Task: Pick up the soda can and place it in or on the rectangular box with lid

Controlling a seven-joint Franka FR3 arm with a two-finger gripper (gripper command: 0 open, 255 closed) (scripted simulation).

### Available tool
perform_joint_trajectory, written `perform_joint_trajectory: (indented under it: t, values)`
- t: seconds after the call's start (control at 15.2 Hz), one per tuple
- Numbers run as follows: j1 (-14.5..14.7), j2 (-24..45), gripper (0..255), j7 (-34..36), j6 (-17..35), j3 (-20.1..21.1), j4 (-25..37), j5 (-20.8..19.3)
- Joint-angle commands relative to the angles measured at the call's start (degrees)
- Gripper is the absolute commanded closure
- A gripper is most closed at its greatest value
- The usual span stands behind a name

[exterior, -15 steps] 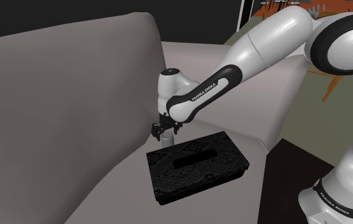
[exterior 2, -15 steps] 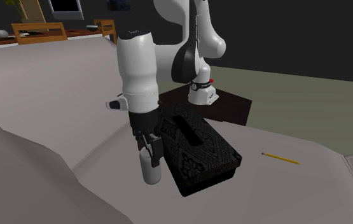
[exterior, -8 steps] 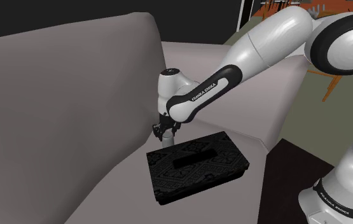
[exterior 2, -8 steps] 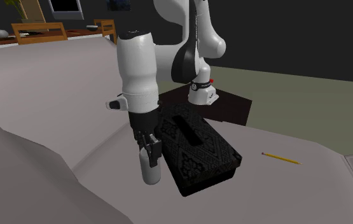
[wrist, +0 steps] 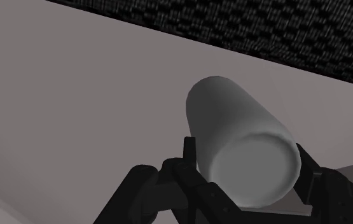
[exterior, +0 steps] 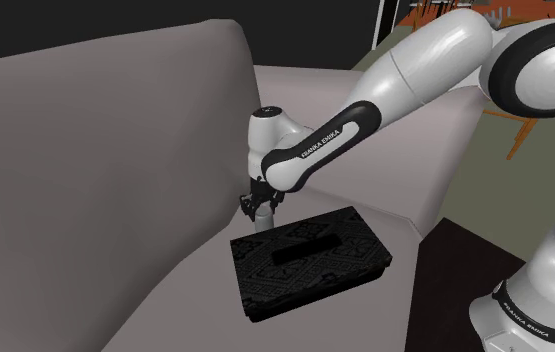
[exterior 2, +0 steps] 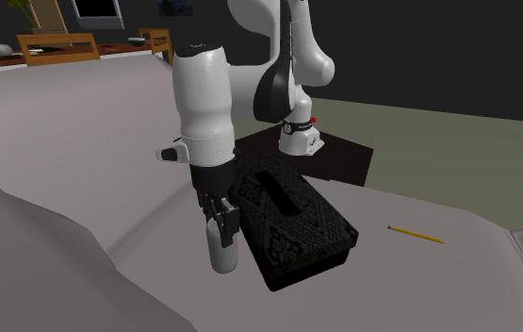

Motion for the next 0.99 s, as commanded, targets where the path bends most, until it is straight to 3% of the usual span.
perform_joint_trajectory:
  t: [0.0, 0.92]
  values:
    - [-0.12, -0.85, 255, -0.10, -0.85, 0.21, 0.01, 0.27]
    - [-1.03, -6.92, 255, -1.05, -9.48, 1.40, 2.74, 2.36]
